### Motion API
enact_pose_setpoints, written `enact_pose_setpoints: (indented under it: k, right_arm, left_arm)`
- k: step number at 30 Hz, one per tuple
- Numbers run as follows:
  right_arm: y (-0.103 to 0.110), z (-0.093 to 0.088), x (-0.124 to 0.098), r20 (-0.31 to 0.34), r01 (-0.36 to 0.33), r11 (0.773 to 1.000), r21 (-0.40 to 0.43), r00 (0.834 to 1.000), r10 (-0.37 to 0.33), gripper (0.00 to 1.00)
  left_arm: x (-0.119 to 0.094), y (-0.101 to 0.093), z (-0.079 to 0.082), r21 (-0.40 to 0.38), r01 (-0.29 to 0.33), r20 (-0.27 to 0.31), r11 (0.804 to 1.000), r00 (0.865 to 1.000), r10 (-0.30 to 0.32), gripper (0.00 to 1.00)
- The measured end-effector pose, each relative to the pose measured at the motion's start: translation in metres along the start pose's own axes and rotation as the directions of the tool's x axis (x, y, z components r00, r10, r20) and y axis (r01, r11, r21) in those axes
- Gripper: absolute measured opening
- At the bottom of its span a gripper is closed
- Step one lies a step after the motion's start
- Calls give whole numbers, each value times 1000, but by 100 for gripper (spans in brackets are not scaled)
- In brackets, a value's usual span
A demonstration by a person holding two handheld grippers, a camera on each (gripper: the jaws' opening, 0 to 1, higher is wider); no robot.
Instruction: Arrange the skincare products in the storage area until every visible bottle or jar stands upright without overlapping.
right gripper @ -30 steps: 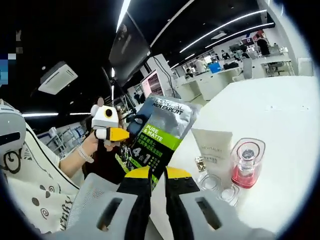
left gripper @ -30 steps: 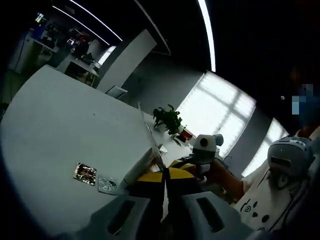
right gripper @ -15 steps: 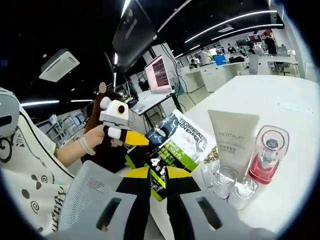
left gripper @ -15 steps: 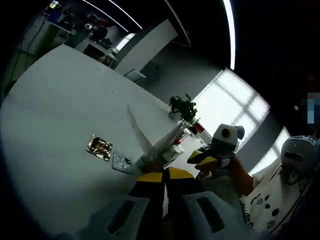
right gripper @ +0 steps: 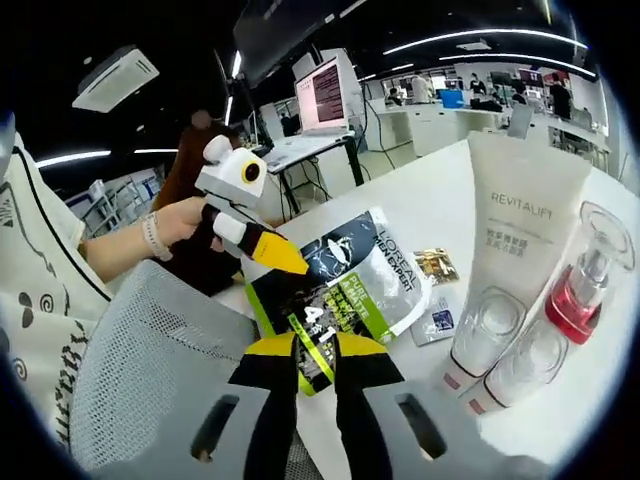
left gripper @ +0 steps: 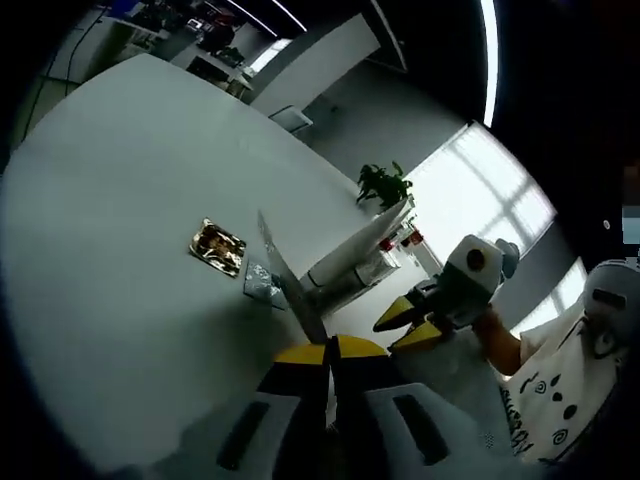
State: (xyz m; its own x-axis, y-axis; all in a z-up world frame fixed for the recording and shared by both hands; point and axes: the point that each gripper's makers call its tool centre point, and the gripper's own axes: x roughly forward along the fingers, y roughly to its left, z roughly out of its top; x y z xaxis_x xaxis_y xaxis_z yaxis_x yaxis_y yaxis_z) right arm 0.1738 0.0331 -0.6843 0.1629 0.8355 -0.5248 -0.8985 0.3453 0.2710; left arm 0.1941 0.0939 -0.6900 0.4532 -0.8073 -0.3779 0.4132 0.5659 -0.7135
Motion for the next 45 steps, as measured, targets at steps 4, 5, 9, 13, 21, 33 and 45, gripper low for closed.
enact_pose_setpoints:
  k: [4,5,9,13,21,33,45]
  right_arm:
    - [3,-9,6,-40,-1,1000,-19,999,0,14]
    - [4,-11,6,-48,-7,1000,-23,999,6,14]
    - [9,-16,9,-76,-26,999,-41,997,23,14]
    - [11,-17,9,-78,-35,999,-40,996,32,14]
    - [12,-15,6,-76,-39,998,-41,997,36,14]
    - [11,-14,3,-73,-32,999,-37,997,29,14]
    - [1,-19,12,-88,3,996,-86,996,-10,18]
  left_arm:
    - [2,2,-10,-3,-13,-24,1000,1000,13,0]
    - [2,1,-13,-12,-5,-29,1000,1000,4,0]
    - [0,-2,-18,-19,4,-32,1000,999,-5,0]
    - [-4,-16,-14,-68,81,13,994,997,-80,0]
    - [-3,-21,-27,-120,97,-14,988,995,-99,0]
    - [10,-8,-43,-193,62,-77,979,994,-78,0]
    - [13,13,-54,-267,8,-90,964,995,-33,0]
